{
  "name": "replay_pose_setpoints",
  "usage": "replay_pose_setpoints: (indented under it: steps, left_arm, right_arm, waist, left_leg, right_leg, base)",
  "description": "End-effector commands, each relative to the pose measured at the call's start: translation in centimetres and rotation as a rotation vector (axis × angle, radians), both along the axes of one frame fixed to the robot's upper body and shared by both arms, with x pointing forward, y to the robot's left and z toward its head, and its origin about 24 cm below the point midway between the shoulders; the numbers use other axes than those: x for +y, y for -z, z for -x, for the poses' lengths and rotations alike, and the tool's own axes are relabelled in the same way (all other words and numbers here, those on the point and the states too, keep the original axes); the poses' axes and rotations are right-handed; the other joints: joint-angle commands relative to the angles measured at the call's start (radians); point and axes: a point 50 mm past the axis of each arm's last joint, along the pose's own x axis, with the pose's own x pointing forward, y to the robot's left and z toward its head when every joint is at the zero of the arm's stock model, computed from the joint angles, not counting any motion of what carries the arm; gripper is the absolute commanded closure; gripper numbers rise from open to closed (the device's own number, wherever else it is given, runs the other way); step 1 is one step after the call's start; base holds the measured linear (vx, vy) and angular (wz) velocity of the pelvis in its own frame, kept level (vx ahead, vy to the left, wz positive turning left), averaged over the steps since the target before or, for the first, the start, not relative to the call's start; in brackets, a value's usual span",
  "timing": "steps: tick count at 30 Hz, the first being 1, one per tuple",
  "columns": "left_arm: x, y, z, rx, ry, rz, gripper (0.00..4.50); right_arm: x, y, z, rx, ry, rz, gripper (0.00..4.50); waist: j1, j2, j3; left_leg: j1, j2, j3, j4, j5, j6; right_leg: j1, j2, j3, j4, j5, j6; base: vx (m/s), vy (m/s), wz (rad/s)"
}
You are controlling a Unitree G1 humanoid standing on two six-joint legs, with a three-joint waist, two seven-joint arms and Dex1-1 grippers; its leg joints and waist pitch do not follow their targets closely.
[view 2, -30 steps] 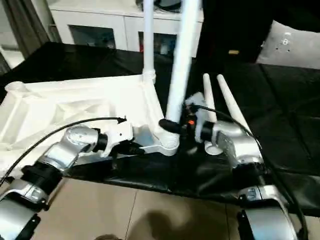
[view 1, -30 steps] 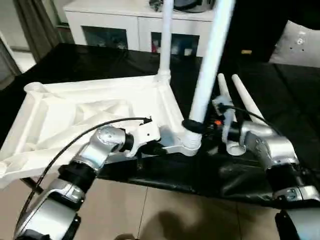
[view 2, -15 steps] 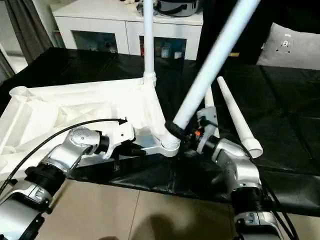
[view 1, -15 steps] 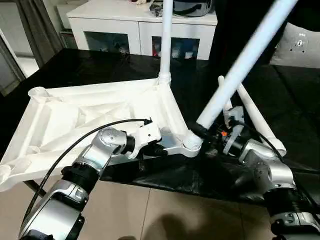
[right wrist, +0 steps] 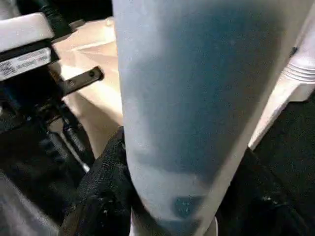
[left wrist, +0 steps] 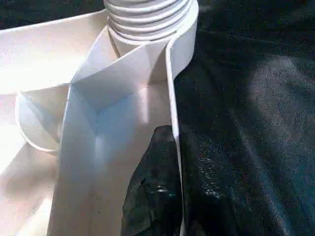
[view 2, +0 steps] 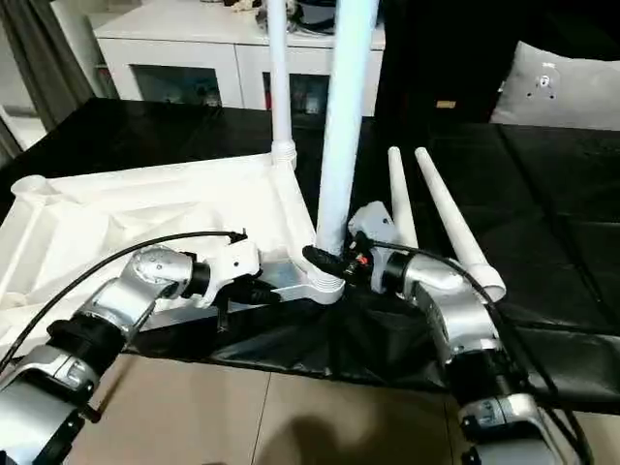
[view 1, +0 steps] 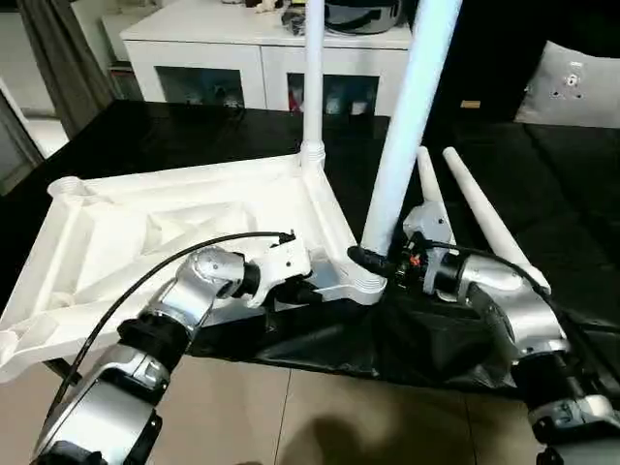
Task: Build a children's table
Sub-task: Rotate leg to tighten
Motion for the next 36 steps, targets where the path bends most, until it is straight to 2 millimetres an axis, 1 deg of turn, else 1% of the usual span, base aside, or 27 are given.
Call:
replay_pose_setpoints:
  steps: [1,4,5,6,7,9,13,14,16,17,18,19,21,22,23,24,25,26,27,28,29,30,31,32,33,35,36]
  left_arm:
    - [0.6,-0.8,-0.5,-0.042,0.043,-0.064,4.5]
    - [1.0,-1.1,-0.7,-0.046,0.058,-0.087,4.5]
    - [1.1,-1.2,-0.8,-0.046,0.062,-0.091,4.5]
    - [1.2,-1.3,-0.8,-0.043,0.062,-0.091,4.5]
    - [1.3,-1.4,-0.9,-0.042,0.064,-0.091,4.5]
    - [1.4,-1.5,-1.0,-0.044,0.065,-0.094,4.5]
    - [1.8,-1.4,-1.1,-0.029,0.058,-0.098,4.5]
    - [1.9,-1.4,-1.0,-0.022,0.057,-0.094,4.5]
    - [2.0,-1.0,-0.7,0.0,0.045,-0.073,4.5]
    - [2.2,-0.8,-0.4,0.013,0.029,-0.062,4.5]
    - [2.2,-0.8,-0.4,0.013,0.029,-0.062,4.5]
    - [2.3,-0.5,-0.1,0.027,-0.001,-0.054,4.5]
    - [2.6,-0.2,0.2,0.03,-0.038,-0.055,4.5]
    - [2.7,0.0,0.3,0.032,-0.075,-0.053,4.5]
    - [2.7,0.1,0.5,0.036,-0.113,-0.045,4.5]
    - [2.1,0.2,1.1,0.046,-0.193,-0.019,4.5]
    - [2.0,0.3,1.3,0.048,-0.21,-0.013,4.5]
    - [1.6,0.2,1.6,0.052,-0.244,0.0,4.5]
    - [0.7,0.1,2.2,0.056,-0.303,0.024,4.5]
    - [0.6,0.1,2.2,0.056,-0.305,0.025,4.5]
    - [-0.5,-0.2,2.7,0.058,-0.345,0.05,4.5]
    - [-1.1,-0.3,2.9,0.059,-0.364,0.065,4.5]
    - [-2.0,-0.6,3.1,0.064,-0.39,0.087,4.5]
    - [-3.6,-1.0,3.5,0.05,-0.393,0.105,4.5]
    - [-3.6,-1.0,3.5,0.05,-0.393,0.105,4.5]
    - [-4.8,-1.1,3.8,0.017,-0.351,0.071,4.5]
    - [-4.8,-1.1,3.8,0.015,-0.349,0.068,4.5]
  right_arm:
    - [-1.3,4.5,1.7,0.209,0.014,0.147,2.64]
    - [-1.1,4.7,1.6,0.24,0.005,0.132,2.64]
    - [-1.0,4.7,1.5,0.247,0.001,0.131,2.64]
    - [-0.9,4.8,1.5,0.249,-0.001,0.131,2.64]
    - [-0.9,4.8,1.4,0.25,0.0,0.135,2.64]
    - [-0.9,4.9,1.4,0.251,-0.001,0.14,2.64]
    - [-0.2,4.8,1.2,0.255,0.0,0.143,2.64]
    - [-0.1,4.8,1.1,0.258,0.005,0.143,2.64]
    - [0.1,5.0,1.1,0.271,0.04,0.15,2.64]
    - [0.3,5.0,1.0,0.281,0.068,0.152,2.64]
    - [0.3,5.0,1.0,0.281,0.068,0.152,2.64]
    - [0.6,5.0,0.9,0.282,0.109,0.152,2.64]
    - [1.0,5.1,0.8,0.292,0.158,0.144,2.64]
    - [1.2,5.1,0.6,0.289,0.202,0.149,2.64]
    - [1.4,5.2,0.4,0.286,0.245,0.156,2.64]
    - [1.9,5.4,0.2,0.279,0.316,0.17,2.64]
    - [2.0,5.4,0.1,0.278,0.33,0.173,2.64]
    - [2.4,5.4,0.0,0.269,0.351,0.181,2.64]
    - [3.1,5.5,-0.1,0.268,0.382,0.184,2.64]
    - [3.1,5.5,-0.1,0.268,0.383,0.184,2.64]
    - [3.7,5.6,-0.2,0.281,0.411,0.173,2.64]
    - [3.9,5.6,-0.3,0.287,0.428,0.169,2.64]
    - [4.1,5.6,-0.4,0.29,0.451,0.168,2.64]
    - [4.5,5.6,-0.8,0.309,0.505,0.143,2.64]
    - [4.5,5.6,-0.8,0.309,0.505,0.143,2.64]
    - [4.9,5.5,-1.3,0.326,0.541,0.12,2.64]
    - [4.9,5.5,-1.3,0.327,0.543,0.118,2.64]
  waist:
    - [-0.003,0.007,-0.045]
    - [-0.003,0.006,-0.046]
    - [-0.004,0.011,-0.044]
    - [-0.007,0.008,-0.044]
    - [-0.008,0.014,-0.043]
    - [-0.013,0.012,-0.043]
    - [-0.019,0.027,-0.047]
    - [-0.022,0.023,-0.045]
    - [-0.023,0.023,-0.045]
    - [-0.024,0.011,-0.043]
    - [-0.026,0.018,-0.041]
    - [-0.029,0.008,-0.038]
    - [-0.036,0.006,-0.031]
    - [-0.045,-0.006,-0.025]
    - [-0.049,-0.001,-0.019]
    - [-0.059,-0.007,-0.015]
    - [-0.066,-0.001,-0.014]
    - [-0.078,-0.005,-0.009]
    - [-0.087,0.0,-0.011]
    - [-0.094,-0.001,-0.01]
    - [-0.105,0.001,-0.01]
    - [-0.11,0.002,-0.012]
    - [-0.112,0.003,-0.015]
    - [-0.116,-0.002,-0.018]
    - [-0.118,-0.002,-0.016]
    - [-0.118,-0.005,-0.016]
    - [-0.119,-0.005,-0.016]
  left_leg:
    - [-0.007,0.092,-0.042,-0.083,-0.202,0.049]
    - [-0.01,0.093,-0.043,-0.084,-0.182,0.057]
    - [-0.01,0.093,-0.042,-0.085,-0.187,0.058]
    - [-0.009,0.094,-0.042,-0.086,-0.193,0.056]
    - [-0.008,0.094,-0.043,-0.085,-0.196,0.053]
    - [-0.01,0.096,-0.044,-0.088,-0.199,0.052]
    - [-0.008,0.096,-0.044,-0.087,-0.207,0.048]
    - [-0.01,0.096,-0.044,-0.088,-0.211,0.048]
    - [-0.01,0.095,-0.043,-0.088,-0.209,0.049]
    - [-0.011,0.096,-0.043,-0.09,-0.196,0.052]
    - [-0.012,0.096,-0.043,-0.091,-0.194,0.051]
    - [-0.012,0.095,-0.041,-0.091,-0.2,0.053]
    - [-0.011,0.1,-0.045,-0.098,-0.208,0.045]
    - [-0.009,0.097,-0.045,-0.099,-0.242,0.043]
    - [-0.005,0.092,-0.047,-0.099,-0.271,0.031]
    - [-0.003,0.098,-0.052,-0.104,-0.305,0.011]
    - [-0.004,0.102,-0.057,-0.106,-0.322,-0.003]
    - [0.0,0.09,-0.058,-0.102,-0.376,-0.003]
    - [0.007,0.09,-0.061,-0.104,-0.405,-0.011]
    - [0.002,0.094,-0.066,-0.106,-0.412,-0.017]
    - [0.004,0.094,-0.067,-0.107,-0.433,-0.017]
    - [0.008,0.092,-0.066,-0.105,-0.441,-0.012]
    - [0.008,0.093,-0.066,-0.105,-0.433,-0.012]
    - [0.006,0.093,-0.064,-0.107,-0.427,-0.001]
    - [0.003,0.091,-0.063,-0.106,-0.424,0.003]
    - [0.002,0.086,-0.063,-0.104,-0.432,0.012]
    - [-0.001,0.083,-0.064,-0.102,-0.429,0.014]
  right_leg:
    - [0.044,-0.118,0.086,-0.101,-0.365,-0.089]
    - [0.045,-0.116,0.084,-0.099,-0.346,-0.091]
    - [0.043,-0.115,0.084,-0.099,-0.351,-0.093]
    - [0.044,-0.114,0.083,-0.101,-0.356,-0.093]
    - [0.043,-0.116,0.084,-0.1,-0.355,-0.095]
    - [0.044,-0.115,0.084,-0.099,-0.343,-0.1]
    - [0.047,-0.114,0.083,-0.096,-0.308,-0.114]
    - [0.048,-0.114,0.083,-0.097,-0.309,-0.117]
    - [0.048,-0.115,0.084,-0.098,-0.327,-0.114]
    - [0.048,-0.116,0.085,-0.099,-0.335,-0.111]
    - [0.047,-0.117,0.085,-0.099,-0.351,-0.109]
    - [0.044,-0.117,0.085,-0.104,-0.372,-0.102]
    - [0.04,-0.119,0.088,-0.102,-0.407,-0.098]
    - [0.035,-0.117,0.086,-0.114,-0.469,-0.078]
    - [0.031,-0.12,0.084,-0.119,-0.534,-0.064]
    - [0.03,-0.124,0.082,-0.122,-0.584,-0.052]
    - [0.032,-0.127,0.08,-0.119,-0.591,-0.054]
    - [0.025,-0.119,0.068,-0.138,-0.664,-0.013]
    - [0.024,-0.12,0.064,-0.141,-0.672,-0.006]
    - [0.029,-0.123,0.065,-0.138,-0.661,-0.007]
    - [0.027,-0.119,0.062,-0.142,-0.654,-0.003]
    - [0.023,-0.119,0.064,-0.144,-0.643,-0.007]
    - [0.026,-0.121,0.067,-0.142,-0.621,-0.018]
    - [0.022,-0.119,0.071,-0.14,-0.585,-0.034]
    - [0.022,-0.117,0.07,-0.141,-0.583,-0.037]
    - [0.019,-0.118,0.068,-0.145,-0.618,-0.024]
    - [0.019,-0.12,0.066,-0.15,-0.638,-0.013]
  base:
    - [0.0,0.0,0.0]
    - [0.0,0.0,0.0]
    - [0.0,0.0,0.0]
    - [0.0,0.0,0.0]
    - [0.0,0.0,0.0]
    - [0.0,0.0,0.0]
    - [0.0,0.0,0.0]
    - [0.0,0.0,0.0]
    - [0.0,0.0,0.0]
    - [0.0,0.0,0.0]
    - [0.0,0.0,0.0]
    - [0.0,0.0,0.0]
    - [0.0,0.0,0.0]
    - [0.0,0.0,0.0]
    - [0.0,0.0,0.0]
    - [0.0,0.0,0.0]
    - [0.0,0.0,0.0]
    - [0.0,0.0,0.0]
    - [0.0,0.0,0.0]
    - [0.0,0.0,0.0]
    - [0.0,0.0,0.0]
    - [0.0,0.0,0.0]
    - [0.0,0.0,0.0]
    - [0.0,0.0,0.0]
    - [0.0,0.0,0.0]
    - [0.0,0.0,0.0]
    - [0.0,0.0,0.0]
